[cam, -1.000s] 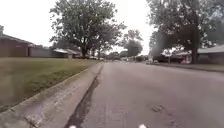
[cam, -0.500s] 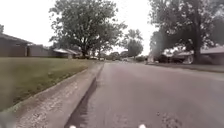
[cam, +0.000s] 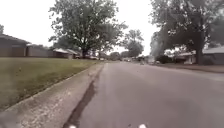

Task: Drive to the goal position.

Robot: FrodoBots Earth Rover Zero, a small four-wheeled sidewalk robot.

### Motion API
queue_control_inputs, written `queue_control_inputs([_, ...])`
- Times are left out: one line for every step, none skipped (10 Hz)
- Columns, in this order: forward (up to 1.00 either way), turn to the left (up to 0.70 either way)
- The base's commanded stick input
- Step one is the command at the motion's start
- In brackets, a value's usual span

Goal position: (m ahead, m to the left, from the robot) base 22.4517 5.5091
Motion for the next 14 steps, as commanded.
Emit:
queue_control_inputs([0.70, 0.00])
queue_control_inputs([0.70, 0.00])
queue_control_inputs([0.70, 0.00])
queue_control_inputs([0.70, 0.00])
queue_control_inputs([0.70, 0.00])
queue_control_inputs([0.70, 0.00])
queue_control_inputs([0.70, 0.00])
queue_control_inputs([0.70, 0.00])
queue_control_inputs([0.70, 0.00])
queue_control_inputs([0.70, 0.00])
queue_control_inputs([0.70, 0.00])
queue_control_inputs([0.70, 0.00])
queue_control_inputs([0.70, 0.00])
queue_control_inputs([0.70, 0.00])
